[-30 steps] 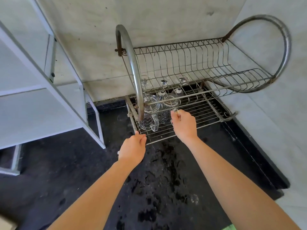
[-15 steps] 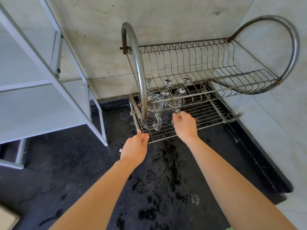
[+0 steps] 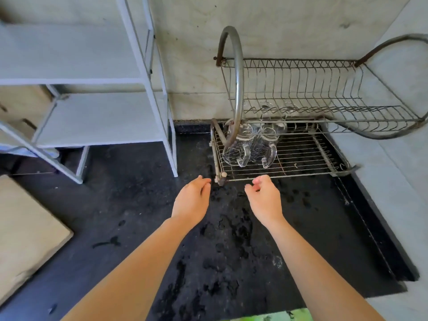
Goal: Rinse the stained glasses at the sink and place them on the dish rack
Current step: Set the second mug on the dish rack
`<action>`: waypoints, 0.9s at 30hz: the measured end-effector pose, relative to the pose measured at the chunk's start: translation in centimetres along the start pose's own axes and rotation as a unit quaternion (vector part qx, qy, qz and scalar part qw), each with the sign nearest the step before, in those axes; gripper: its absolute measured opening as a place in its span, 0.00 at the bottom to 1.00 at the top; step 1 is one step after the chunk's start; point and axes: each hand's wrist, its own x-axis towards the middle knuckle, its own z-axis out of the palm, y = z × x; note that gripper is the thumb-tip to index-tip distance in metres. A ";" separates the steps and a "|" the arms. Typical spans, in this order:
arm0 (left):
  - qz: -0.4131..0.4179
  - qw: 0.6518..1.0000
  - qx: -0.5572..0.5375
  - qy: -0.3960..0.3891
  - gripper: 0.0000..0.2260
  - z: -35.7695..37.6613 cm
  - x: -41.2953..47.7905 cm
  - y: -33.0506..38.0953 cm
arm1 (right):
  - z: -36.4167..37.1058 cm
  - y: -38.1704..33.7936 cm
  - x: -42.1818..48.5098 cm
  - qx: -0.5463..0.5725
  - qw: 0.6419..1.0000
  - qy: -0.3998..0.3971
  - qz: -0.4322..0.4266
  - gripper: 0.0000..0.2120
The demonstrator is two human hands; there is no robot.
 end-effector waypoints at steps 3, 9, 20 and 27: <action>-0.037 0.999 -0.010 0.031 0.16 -1.9 -3.5 -2.0 | 2.6 -1.2 -3.4 -0.009 0.997 -0.075 -0.033 0.09; -0.137 0.986 0.002 0.094 0.17 -6.2 -13.1 -9.3 | 9.3 -3.9 -12.2 -0.060 0.969 -0.214 -0.113 0.09; -0.294 0.930 0.018 0.220 0.17 -16.5 -36.0 -25.1 | 23.7 -11.6 -34.1 -0.158 0.849 -0.398 -0.310 0.05; -0.345 0.902 0.036 0.256 0.18 -22.0 -52.5 -35.6 | 33.0 -14.3 -50.9 -0.174 0.814 -0.424 -0.358 0.05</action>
